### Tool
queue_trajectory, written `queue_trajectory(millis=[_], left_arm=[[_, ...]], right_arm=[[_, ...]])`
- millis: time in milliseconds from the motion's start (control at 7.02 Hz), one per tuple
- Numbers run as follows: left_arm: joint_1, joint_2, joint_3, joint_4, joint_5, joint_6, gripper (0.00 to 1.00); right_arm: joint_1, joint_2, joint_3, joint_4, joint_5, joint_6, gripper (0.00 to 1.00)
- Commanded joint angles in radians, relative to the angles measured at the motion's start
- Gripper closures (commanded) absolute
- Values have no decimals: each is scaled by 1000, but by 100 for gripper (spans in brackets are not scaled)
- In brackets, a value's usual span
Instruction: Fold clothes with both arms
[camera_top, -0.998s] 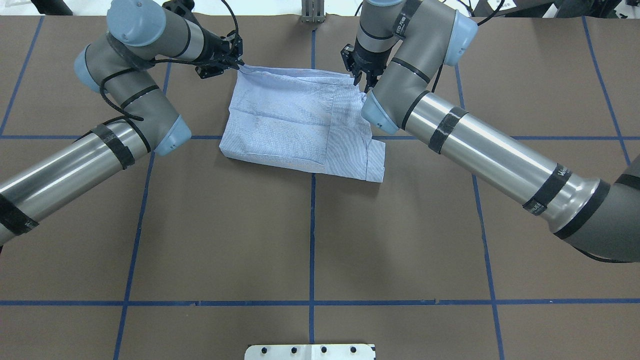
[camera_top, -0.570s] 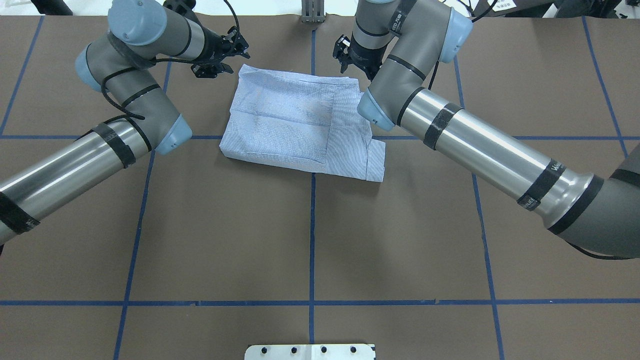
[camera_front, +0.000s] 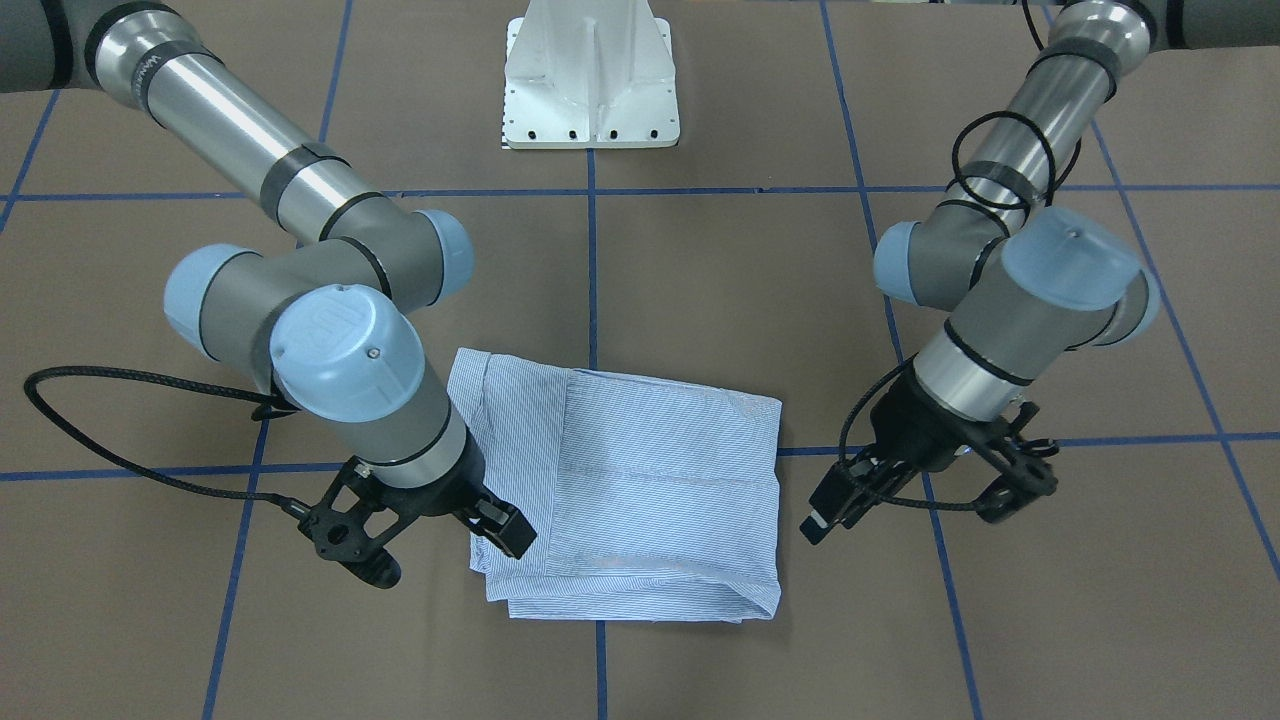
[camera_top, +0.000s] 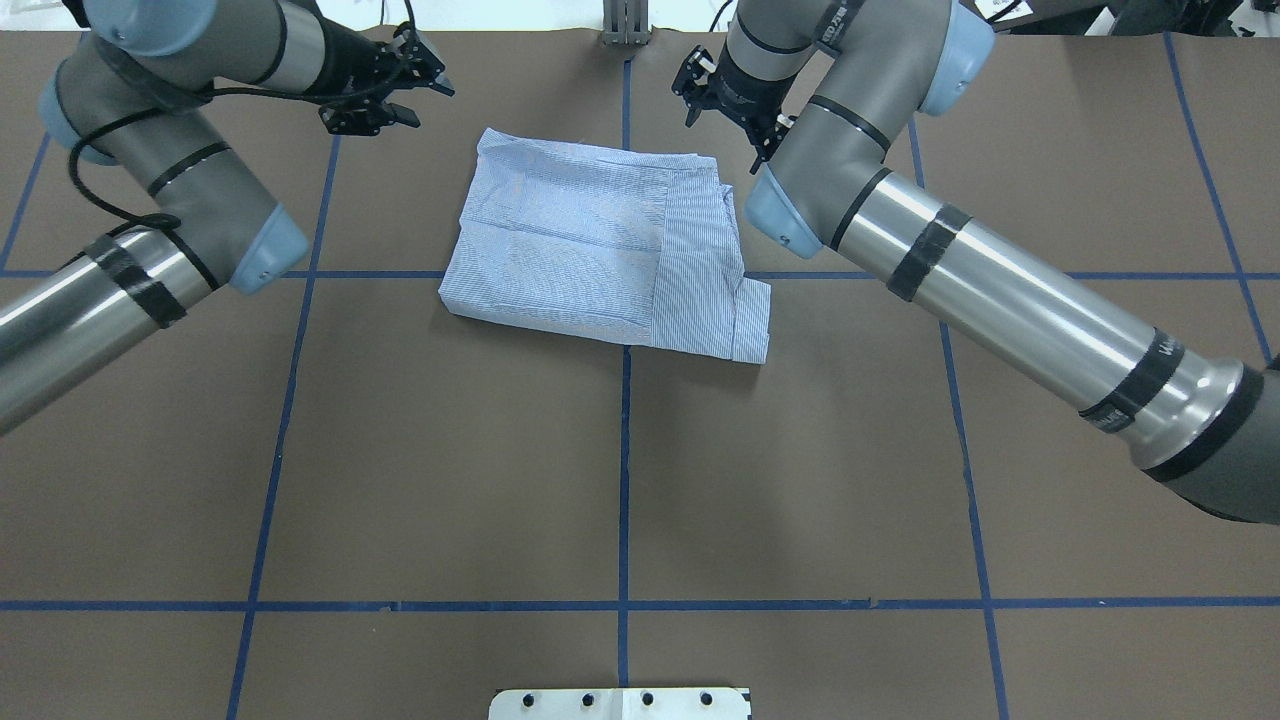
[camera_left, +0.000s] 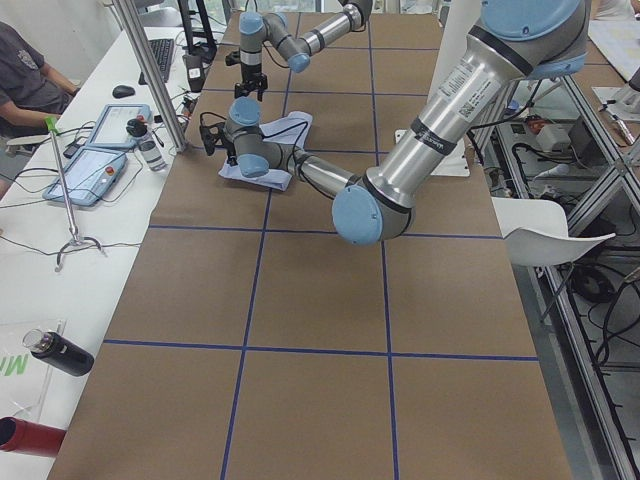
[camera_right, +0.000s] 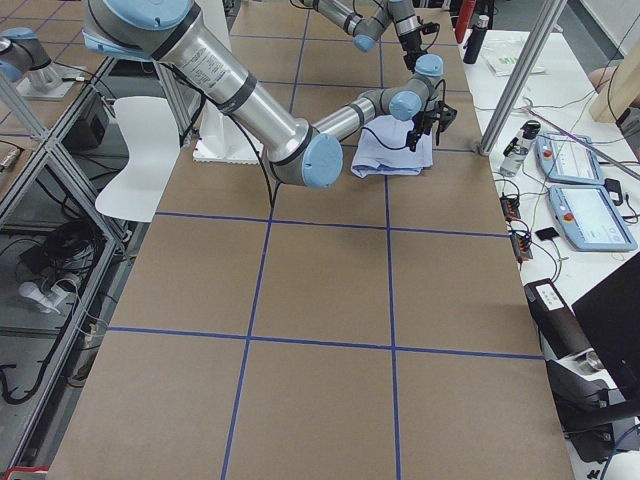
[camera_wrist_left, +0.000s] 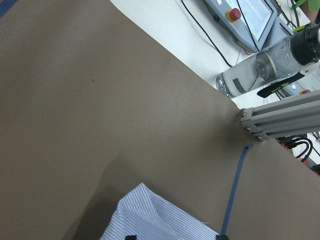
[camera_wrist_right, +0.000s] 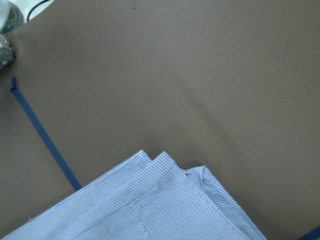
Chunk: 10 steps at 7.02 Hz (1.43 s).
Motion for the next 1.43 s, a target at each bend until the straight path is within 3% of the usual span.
queue_trajectory(millis=[0, 285, 428, 570, 855, 998, 1140, 1283], left_arm=[[-79, 194, -193, 7, -96, 268, 38], [-187, 381, -281, 9, -161, 604, 34], [-246, 466, -287, 7, -186, 813, 34], [-305, 544, -284, 9, -218, 1025, 34], [-433, 606, -287, 86, -241, 1323, 30], [-507, 608, -284, 167, -238, 1503, 20], [-600, 597, -289, 325, -238, 1655, 1], [-624, 592, -316, 458, -233, 1720, 1]], right_arm=[[43, -192, 236, -51, 26, -140, 0], [160, -393, 470, -169, 123, -445, 0], [194, -485, 542, -199, 140, -617, 0], [239, -566, 563, -204, 166, -788, 0], [368, -709, 561, -204, 249, -1129, 0], [420, -761, 565, -204, 269, -1231, 0], [479, -806, 565, -204, 287, -1349, 0], [511, -826, 562, -204, 289, -1418, 0]])
